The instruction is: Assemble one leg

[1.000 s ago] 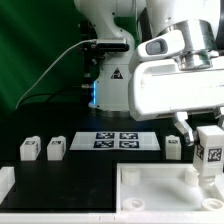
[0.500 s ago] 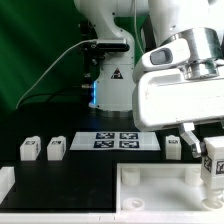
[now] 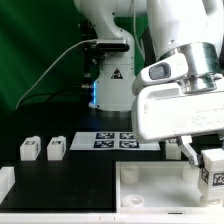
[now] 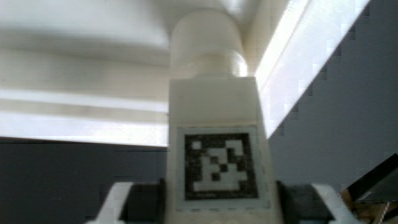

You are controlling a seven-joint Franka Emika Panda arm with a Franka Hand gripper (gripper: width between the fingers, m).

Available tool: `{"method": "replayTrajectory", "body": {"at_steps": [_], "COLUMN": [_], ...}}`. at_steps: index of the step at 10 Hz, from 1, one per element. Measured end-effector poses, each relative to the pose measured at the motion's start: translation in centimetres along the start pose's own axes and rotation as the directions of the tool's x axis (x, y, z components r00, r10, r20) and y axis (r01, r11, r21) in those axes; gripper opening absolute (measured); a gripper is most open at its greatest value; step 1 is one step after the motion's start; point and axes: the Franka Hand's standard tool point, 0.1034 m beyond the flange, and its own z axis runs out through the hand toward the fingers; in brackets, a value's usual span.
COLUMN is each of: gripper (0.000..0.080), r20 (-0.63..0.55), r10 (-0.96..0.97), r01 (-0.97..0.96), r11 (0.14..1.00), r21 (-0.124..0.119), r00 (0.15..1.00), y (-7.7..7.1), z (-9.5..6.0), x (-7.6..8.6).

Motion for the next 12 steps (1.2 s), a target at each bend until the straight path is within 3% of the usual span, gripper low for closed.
{"method": "replayTrajectory", "body": {"at_steps": [2,4,6,7,8,9,12], "gripper": [0.0293,0.0293,0.0295,0.0466,0.0466,0.0613,0.0647], "r20": [-0.073,-0.075,-0.035,-0.033,-0.031,-0.030,-0.029], "r10": [0.012,0.028,0.032,0.032,0.033,0.033,0.033], "r01": [-0.014,-0.032,-0.033,-0.033,-0.033,-0.034,-0.034], "r11": [1.000,0.999,0.999,0.999,0.999,0.999,0.999], "r21": [-0.022,-0.041,-0.032,-0.031,-0.031,-0.031,-0.031], "r00": [0.997,0.997,0.999,0.999,0.999,0.999,0.999], "y": [-0.09,-0.11,-0.09,-0.10,-0.10,-0.10,-0.11], "z": [0.23,0.22,0.50,0.53,0.55,0.58,0.63], "x": [0.16,0.23,-0.04,-0.09,-0.14,-0.19,-0.25]}}
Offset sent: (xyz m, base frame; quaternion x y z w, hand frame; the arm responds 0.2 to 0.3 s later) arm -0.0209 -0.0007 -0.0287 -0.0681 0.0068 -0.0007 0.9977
